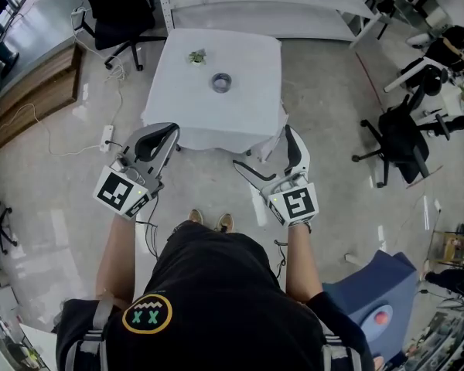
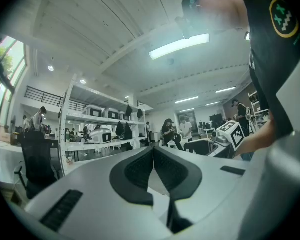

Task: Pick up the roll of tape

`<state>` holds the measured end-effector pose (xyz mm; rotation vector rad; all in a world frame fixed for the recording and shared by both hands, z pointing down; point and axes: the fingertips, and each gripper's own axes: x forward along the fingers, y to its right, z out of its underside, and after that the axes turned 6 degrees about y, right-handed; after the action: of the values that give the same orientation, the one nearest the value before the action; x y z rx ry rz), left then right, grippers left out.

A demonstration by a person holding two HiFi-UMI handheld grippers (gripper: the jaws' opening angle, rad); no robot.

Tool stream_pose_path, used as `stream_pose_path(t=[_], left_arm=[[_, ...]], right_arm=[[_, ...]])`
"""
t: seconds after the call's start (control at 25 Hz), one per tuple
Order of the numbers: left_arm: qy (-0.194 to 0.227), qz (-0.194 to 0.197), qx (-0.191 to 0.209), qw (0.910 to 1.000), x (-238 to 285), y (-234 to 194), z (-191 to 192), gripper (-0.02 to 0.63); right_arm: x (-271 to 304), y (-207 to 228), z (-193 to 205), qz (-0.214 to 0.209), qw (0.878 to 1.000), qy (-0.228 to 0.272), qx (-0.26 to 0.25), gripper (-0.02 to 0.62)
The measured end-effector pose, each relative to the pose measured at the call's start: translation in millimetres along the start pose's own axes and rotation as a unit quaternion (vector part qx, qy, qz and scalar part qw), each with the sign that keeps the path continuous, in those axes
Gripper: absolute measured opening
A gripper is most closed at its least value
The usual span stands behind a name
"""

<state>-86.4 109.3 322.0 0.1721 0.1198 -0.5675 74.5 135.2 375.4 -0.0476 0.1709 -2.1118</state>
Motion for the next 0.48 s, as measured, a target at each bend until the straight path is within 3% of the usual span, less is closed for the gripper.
stream_pose_path(t=[0.48], left_arm=[[-0.014, -0.013, 0.010, 0.9998, 13, 20, 1, 0.020]], right_arm=[[-19, 19, 5, -0.012, 1.000, 0.012, 0.008, 0.598]])
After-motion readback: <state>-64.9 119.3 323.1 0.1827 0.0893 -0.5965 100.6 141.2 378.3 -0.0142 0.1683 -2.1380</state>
